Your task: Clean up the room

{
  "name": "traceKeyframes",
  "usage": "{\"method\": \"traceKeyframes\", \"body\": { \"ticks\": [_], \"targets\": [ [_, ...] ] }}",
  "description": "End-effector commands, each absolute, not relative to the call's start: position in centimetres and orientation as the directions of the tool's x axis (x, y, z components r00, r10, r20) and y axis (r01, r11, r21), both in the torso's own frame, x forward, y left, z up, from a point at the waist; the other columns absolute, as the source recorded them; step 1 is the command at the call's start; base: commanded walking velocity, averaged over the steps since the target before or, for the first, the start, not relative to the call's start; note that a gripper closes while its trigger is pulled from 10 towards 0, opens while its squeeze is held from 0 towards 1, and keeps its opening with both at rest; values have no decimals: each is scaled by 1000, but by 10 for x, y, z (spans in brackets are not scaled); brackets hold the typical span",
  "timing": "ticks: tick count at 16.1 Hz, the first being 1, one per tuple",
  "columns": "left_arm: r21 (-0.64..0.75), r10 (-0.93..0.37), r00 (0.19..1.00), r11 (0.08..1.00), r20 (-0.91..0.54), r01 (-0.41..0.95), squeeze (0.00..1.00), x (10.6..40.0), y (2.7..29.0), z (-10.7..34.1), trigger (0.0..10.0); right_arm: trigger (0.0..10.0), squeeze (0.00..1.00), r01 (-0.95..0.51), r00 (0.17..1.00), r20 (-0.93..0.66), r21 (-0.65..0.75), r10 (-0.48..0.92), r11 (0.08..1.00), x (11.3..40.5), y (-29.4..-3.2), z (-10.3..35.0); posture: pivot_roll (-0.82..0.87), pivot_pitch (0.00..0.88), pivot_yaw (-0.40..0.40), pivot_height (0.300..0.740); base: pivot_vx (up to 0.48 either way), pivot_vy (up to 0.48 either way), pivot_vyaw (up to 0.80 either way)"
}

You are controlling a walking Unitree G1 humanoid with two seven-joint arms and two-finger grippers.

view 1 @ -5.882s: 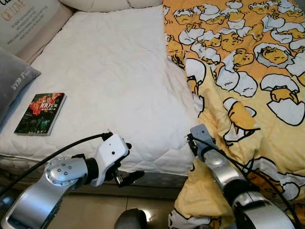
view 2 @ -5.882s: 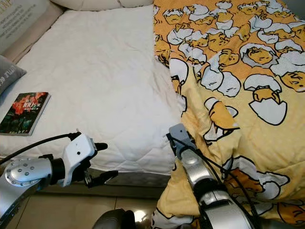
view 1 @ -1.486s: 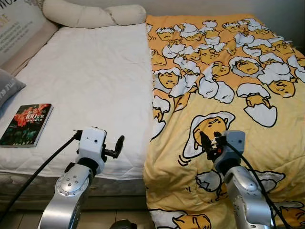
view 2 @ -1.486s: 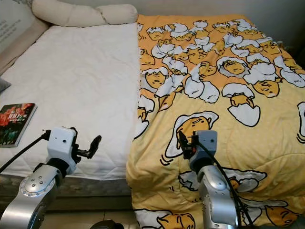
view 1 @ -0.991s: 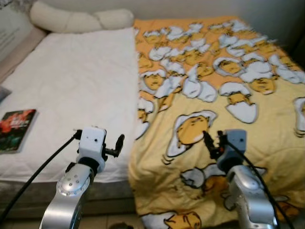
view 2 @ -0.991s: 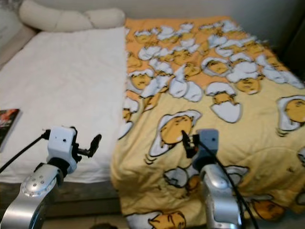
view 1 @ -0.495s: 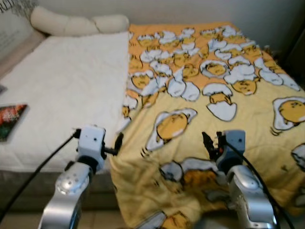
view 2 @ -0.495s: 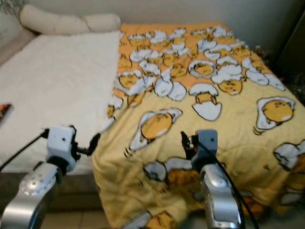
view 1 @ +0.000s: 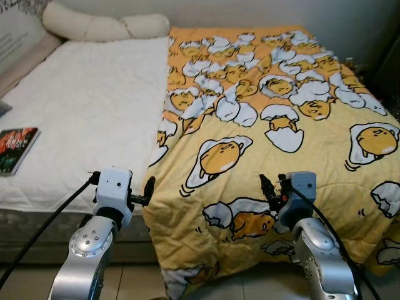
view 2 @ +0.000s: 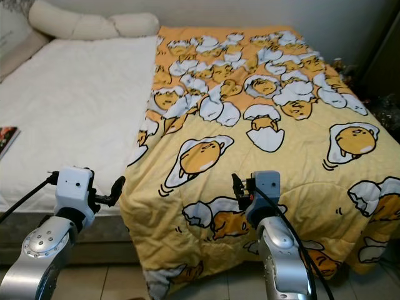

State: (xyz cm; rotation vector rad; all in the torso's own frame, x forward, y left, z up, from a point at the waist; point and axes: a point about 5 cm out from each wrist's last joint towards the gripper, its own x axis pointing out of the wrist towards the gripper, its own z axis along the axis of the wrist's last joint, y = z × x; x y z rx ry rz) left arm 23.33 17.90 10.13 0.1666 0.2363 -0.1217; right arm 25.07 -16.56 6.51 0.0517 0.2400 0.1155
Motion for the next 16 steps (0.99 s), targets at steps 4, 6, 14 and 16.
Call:
{"method": "traceKeyframes", "body": {
  "ticks": [4, 6, 14, 16],
  "targets": [
    [162, -92, 966, 978, -242, 133, 12, 234, 179, 102, 10000, 10000, 0, -85, 965, -241, 69, 99, 994, 250, -168, 64, -4, 0, 46, 740, 0, 0, 0],
    [162, -92, 966, 978, -242, 133, 12, 234, 179, 102, 10000, 10000, 0, -85, 965, -241, 69, 99, 994, 250, -168, 64, -4, 0, 46, 740, 0, 0, 0],
    [162, -92, 966, 978, -242, 133, 12, 234, 179, 102, 10000, 10000, 0, -85, 965, -241, 69, 99, 994, 250, -168, 64, -4, 0, 46, 740, 0, 0, 0],
    [162, -92, 966, 978, -242, 133, 12, 234, 179, 102, 10000, 10000, 0, -85, 965, -241, 69, 99, 994, 250, -168, 64, -4, 0, 46, 740, 0, 0, 0]
  ]
}}
